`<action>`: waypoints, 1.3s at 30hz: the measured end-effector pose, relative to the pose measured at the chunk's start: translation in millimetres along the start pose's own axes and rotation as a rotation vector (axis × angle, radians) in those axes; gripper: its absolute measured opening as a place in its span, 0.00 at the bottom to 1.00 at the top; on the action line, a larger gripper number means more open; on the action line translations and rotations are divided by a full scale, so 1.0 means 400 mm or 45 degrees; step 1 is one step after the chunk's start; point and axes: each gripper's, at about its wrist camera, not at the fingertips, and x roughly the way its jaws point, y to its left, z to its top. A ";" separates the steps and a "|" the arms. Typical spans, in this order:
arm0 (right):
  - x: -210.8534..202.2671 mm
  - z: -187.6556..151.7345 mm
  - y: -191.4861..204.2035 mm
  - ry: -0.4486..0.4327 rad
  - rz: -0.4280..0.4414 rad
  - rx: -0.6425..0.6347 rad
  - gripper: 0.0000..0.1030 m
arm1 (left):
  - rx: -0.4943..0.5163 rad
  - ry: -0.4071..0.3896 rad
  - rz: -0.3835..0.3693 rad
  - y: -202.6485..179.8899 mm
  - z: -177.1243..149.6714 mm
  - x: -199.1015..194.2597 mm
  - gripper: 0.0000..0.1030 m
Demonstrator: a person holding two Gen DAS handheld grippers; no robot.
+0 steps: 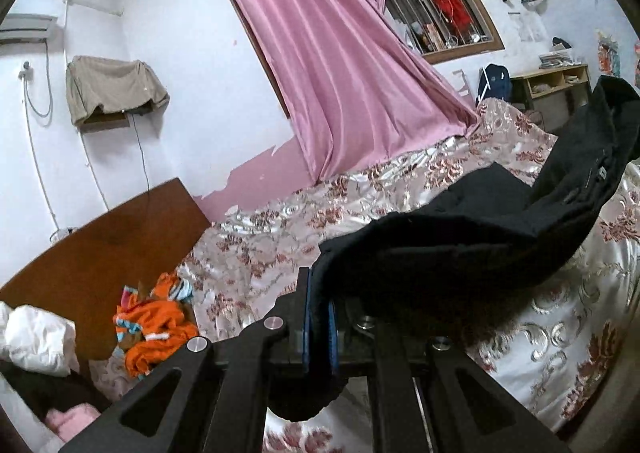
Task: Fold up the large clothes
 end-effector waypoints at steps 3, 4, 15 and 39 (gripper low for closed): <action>0.038 0.034 -0.003 -0.015 -0.001 -0.015 0.09 | 0.035 -0.020 0.006 -0.001 0.038 0.049 0.06; 0.062 0.048 -0.009 -0.020 -0.001 -0.019 0.09 | 0.044 -0.019 0.005 0.003 0.056 0.073 0.06; 0.384 0.185 -0.084 0.051 -0.015 -0.014 0.07 | 0.034 0.057 -0.007 0.001 0.210 0.367 0.07; 1.145 0.117 -0.115 0.390 -0.074 -0.047 0.06 | 0.040 0.385 -0.029 -0.163 0.205 1.050 0.07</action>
